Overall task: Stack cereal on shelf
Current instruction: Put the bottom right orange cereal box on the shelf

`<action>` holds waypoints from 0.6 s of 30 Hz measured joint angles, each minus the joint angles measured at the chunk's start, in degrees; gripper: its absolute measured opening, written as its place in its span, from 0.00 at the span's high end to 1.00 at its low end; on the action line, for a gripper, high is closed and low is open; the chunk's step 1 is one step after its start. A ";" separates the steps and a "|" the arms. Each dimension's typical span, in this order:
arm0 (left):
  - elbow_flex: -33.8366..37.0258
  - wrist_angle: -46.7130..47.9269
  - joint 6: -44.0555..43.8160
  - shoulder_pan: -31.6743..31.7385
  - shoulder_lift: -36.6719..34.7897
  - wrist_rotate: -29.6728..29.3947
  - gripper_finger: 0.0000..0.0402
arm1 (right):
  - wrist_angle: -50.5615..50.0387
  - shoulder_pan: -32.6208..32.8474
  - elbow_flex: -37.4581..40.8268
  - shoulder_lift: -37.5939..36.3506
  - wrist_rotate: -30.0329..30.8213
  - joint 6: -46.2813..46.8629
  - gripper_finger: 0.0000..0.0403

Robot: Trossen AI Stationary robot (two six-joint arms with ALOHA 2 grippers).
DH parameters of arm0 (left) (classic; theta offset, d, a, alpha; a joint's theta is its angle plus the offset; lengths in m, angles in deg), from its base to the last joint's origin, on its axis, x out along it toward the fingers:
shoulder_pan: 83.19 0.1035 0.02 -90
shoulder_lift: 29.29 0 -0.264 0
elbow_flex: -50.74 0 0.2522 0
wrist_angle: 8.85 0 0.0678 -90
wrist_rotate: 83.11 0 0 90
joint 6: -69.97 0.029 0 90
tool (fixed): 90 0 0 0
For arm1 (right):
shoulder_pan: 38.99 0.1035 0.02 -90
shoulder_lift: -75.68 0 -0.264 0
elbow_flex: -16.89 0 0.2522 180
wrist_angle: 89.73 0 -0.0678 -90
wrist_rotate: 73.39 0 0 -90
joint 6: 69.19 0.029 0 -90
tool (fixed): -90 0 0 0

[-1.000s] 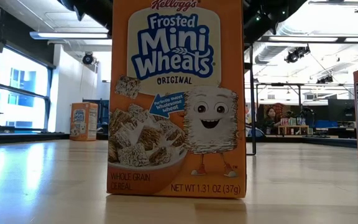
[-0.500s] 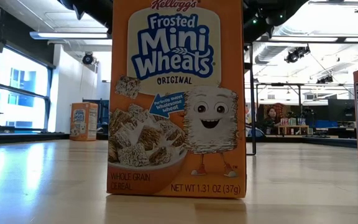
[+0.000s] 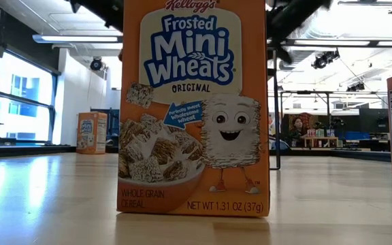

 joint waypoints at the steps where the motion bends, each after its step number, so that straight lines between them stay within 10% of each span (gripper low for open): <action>1: 0.00 0.61 0.40 0.28 -0.36 0.60 1.00 | -4.06 1.58 0.00 -1.67 0.89 2.70 0.63; 8: 0.00 2.28 2.46 3.50 -1.37 10.29 1.00 | -27.70 20.83 0.00 -9.54 9.64 41.18 0.45; 18: 0.00 3.19 4.80 8.12 -1.37 23.70 1.00 | -36.74 50.07 0.00 -6.45 8.62 106.88 0.40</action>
